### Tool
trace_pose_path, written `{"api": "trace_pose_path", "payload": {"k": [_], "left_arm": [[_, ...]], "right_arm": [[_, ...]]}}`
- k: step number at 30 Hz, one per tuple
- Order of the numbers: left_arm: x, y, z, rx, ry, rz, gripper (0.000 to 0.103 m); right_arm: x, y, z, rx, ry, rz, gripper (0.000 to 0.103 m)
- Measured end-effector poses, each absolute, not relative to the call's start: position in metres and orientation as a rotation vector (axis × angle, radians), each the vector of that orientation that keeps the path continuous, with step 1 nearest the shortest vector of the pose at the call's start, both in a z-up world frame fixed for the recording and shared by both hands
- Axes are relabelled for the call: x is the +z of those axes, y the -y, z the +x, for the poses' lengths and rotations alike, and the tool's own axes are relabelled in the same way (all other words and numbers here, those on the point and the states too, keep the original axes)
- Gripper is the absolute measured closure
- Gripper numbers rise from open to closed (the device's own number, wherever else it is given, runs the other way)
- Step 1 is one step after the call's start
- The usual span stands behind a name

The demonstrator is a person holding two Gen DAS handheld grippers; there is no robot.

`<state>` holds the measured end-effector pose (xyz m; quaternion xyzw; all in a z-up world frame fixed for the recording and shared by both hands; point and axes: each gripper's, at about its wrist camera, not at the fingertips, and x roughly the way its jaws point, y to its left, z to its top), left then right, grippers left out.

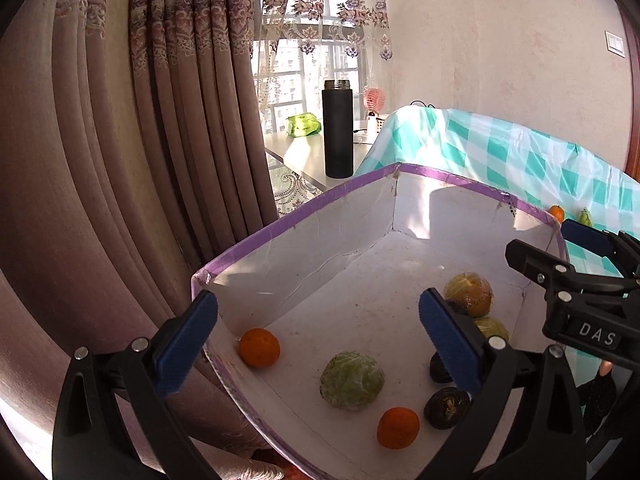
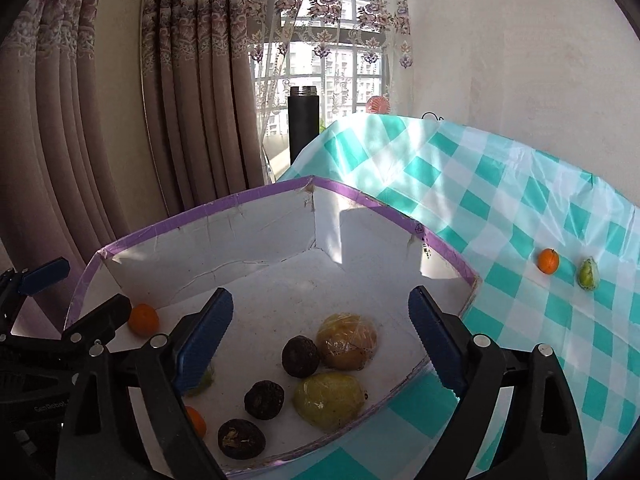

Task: Organize fruits
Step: 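Bring both tools back over the last orange and wrapped cabbage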

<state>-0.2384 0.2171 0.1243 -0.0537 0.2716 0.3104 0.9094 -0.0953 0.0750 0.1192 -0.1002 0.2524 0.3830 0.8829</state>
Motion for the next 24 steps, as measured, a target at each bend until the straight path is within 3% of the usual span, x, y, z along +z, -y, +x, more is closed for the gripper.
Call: {"api": "trace_pose_path", "payload": {"k": [15, 24], "left_arm": [[0.143, -0.09, -0.197, 0.392, -0.51, 0.099, 0.002], [0.099, -0.001, -0.13, 0.028, -0.567, 0.055, 0.002]], "right_arm": [[0.086, 0.069, -0.033, 0.491, -0.618, -0.003, 0.016], [0.049, 0.149, 0.008, 0.219, -0.679, 0.041, 0.016]]}}
